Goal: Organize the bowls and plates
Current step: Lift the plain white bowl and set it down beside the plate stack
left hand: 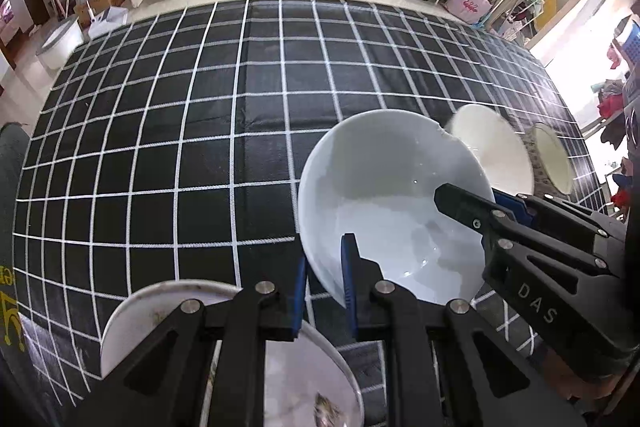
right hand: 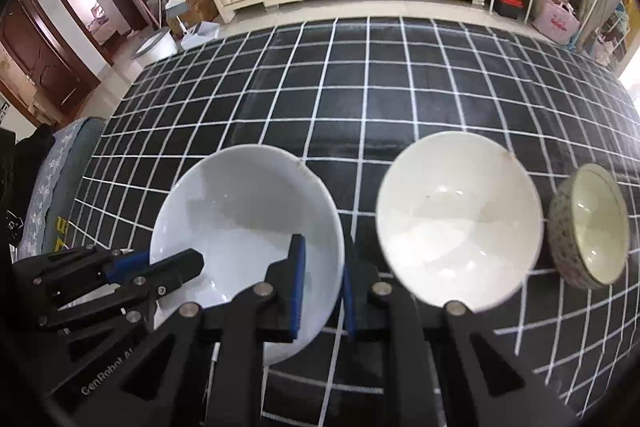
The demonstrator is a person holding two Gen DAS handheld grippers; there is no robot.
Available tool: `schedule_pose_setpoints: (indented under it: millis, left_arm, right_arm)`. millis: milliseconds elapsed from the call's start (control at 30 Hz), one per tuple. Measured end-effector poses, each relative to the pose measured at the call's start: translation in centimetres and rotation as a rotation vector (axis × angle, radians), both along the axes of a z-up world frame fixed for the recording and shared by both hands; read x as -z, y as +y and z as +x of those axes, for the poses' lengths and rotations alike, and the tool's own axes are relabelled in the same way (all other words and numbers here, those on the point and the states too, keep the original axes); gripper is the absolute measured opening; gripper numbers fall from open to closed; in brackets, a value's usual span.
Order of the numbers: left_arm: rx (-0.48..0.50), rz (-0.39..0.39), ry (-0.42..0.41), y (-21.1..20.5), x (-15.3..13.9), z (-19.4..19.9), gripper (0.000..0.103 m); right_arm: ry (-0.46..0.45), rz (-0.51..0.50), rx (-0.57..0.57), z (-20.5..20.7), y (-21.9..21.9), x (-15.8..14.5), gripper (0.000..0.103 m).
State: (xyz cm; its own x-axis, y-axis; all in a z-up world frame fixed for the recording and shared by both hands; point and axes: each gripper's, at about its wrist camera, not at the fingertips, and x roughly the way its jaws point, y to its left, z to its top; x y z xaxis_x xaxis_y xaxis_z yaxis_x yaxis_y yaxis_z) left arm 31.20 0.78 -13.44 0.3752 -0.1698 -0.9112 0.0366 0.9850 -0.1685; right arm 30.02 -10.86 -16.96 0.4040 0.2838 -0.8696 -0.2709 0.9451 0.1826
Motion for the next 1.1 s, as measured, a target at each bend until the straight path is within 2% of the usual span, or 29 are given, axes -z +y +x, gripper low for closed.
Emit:
schedule_pose_setpoints:
  millis: [167, 267, 500, 733, 1100]
  left_arm:
    - [0.011, 0.005, -0.029, -0.7, -2.2, -2.2, 0.014]
    - [0.011, 0.014, -0.042, -1.5, -3.2, -3.6, 0.014]
    - [0.025, 0.005, -0.057, -3.1, -4.3, -6.8, 0.014]
    - [0.028, -0.011, -0.013, -5.1, -2.3, -9.0, 0.014]
    - [0.042, -0.014, 0.061, -6.3, 1.3, -9.8, 0.014]
  right_arm:
    - [-0.032, 0.006, 0.016, -2.0, -1.2, -2.0, 0.020]
    - [-0.037, 0.045, 0.027, -3.5, -2.4, -3.1, 0.020]
    - [-0.045, 0.031, 0.046, -6.4, -3.9, -3.7, 0.020]
    - [-0.016, 0.019, 0.069, -8.7, -5.3, -2.5, 0.020]
    - [0.058, 0.014, 0.086, -9.8, -6.8, 0.9, 0.020]
